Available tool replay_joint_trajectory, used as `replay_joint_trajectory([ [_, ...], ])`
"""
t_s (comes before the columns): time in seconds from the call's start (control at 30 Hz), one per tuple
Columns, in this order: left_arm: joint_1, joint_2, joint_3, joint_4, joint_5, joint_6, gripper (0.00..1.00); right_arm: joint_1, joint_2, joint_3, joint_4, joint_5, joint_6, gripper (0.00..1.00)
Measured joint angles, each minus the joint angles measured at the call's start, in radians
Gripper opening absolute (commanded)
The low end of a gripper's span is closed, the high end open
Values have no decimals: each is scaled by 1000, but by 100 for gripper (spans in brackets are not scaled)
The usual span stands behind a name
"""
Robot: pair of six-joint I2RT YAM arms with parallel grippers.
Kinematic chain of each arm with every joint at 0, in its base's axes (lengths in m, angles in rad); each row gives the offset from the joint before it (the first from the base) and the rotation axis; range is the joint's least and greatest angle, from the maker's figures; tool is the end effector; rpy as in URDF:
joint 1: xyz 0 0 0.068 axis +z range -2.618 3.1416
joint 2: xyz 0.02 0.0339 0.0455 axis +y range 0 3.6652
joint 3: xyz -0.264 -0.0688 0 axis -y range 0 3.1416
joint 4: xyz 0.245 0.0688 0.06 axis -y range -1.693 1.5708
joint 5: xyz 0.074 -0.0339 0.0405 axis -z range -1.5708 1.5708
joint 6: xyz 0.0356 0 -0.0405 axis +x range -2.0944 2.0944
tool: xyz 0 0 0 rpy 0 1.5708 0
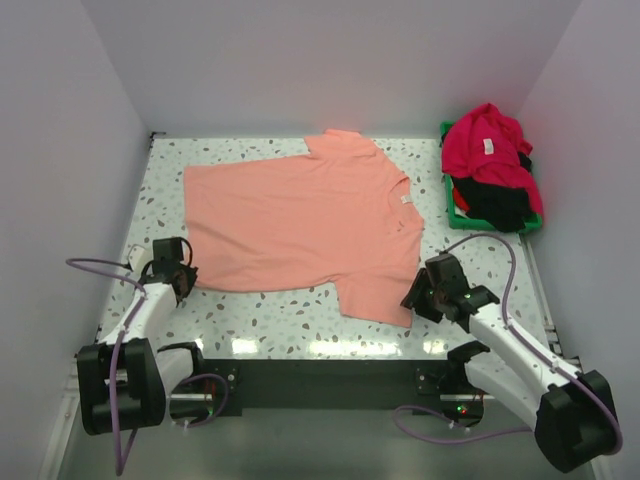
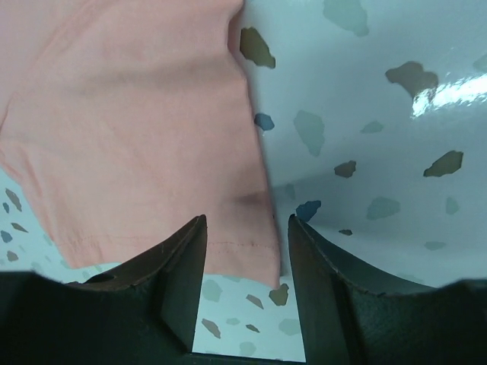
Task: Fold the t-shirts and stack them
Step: Fold the tshirt
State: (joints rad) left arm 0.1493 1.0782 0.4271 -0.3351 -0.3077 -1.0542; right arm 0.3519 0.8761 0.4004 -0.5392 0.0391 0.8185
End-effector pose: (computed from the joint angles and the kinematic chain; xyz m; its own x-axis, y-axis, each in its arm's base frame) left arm 0.1823 0.0383 0.1553 -0.1403 -0.8591 -0.4922 -0.8687 0.3454 -0.3551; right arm 0.1451 0.0518 0.1644 -0.7822 0.4900 -0.3848 0.3601 0.8596 0.3626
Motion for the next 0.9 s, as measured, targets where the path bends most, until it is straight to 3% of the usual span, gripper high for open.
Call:
replay_joint_trajectory([
  [0.17, 1, 8, -8, 32, 15, 0, 0, 113, 8, -23, 3, 30, 72, 48],
  [0.23, 1, 10, -11, 35, 18, 0, 0, 136, 13, -23, 7, 43, 93, 43],
  [0.27, 1, 10, -12, 37, 21, 0, 0, 143, 14, -23, 7, 50, 103, 35],
  [0.33, 1, 10, -16, 42, 27, 0, 0, 150, 16, -27, 10, 55, 120, 29],
  [0.47, 1, 1, -30, 51, 40, 0, 0, 152, 34, -25, 7, 64, 132, 1],
  [0.63, 1, -32, -51, 47, 43, 0, 0, 153, 27, 14, -38, 77, 119, 0],
  [0.9, 1, -143, -78, -22, 38, -2, 0, 154, -189, 174, -181, 103, 78, 0],
])
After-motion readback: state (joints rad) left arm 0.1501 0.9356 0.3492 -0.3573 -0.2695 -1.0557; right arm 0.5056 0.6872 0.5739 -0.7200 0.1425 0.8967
